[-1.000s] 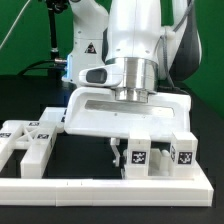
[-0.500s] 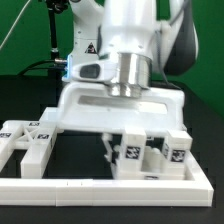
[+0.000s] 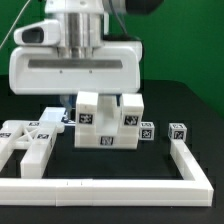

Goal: Assemble chair

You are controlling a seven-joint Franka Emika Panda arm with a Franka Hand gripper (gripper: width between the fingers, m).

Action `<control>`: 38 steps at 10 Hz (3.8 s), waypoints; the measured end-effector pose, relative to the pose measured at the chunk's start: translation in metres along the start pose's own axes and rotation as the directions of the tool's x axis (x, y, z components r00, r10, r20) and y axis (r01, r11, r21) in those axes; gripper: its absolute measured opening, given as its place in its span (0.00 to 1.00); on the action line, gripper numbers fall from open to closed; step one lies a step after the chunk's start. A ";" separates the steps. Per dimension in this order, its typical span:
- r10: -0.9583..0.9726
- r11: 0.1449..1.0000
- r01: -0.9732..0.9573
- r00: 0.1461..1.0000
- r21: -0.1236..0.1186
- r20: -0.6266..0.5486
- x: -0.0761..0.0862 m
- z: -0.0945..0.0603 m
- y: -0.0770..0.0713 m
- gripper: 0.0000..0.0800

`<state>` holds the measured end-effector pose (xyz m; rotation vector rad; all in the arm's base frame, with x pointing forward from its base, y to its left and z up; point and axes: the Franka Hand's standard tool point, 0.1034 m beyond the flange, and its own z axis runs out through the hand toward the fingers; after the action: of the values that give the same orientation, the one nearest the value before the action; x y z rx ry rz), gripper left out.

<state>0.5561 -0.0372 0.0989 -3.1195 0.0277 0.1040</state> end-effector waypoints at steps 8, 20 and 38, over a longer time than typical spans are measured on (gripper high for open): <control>0.021 1.000 -0.015 0.773 -0.014 0.634 -0.022 0.020 -0.005 0.04; 0.145 0.989 -0.094 0.458 -0.114 0.877 -0.047 0.065 0.012 0.04; 0.127 0.991 -0.096 0.503 -0.091 0.855 -0.047 0.067 0.006 0.81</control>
Offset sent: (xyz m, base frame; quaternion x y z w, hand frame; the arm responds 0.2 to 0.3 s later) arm 0.0000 0.0000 0.0000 0.0000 -0.1938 0.0000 0.9810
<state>0.5044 -0.0413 0.0347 -2.6762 0.2091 1.6504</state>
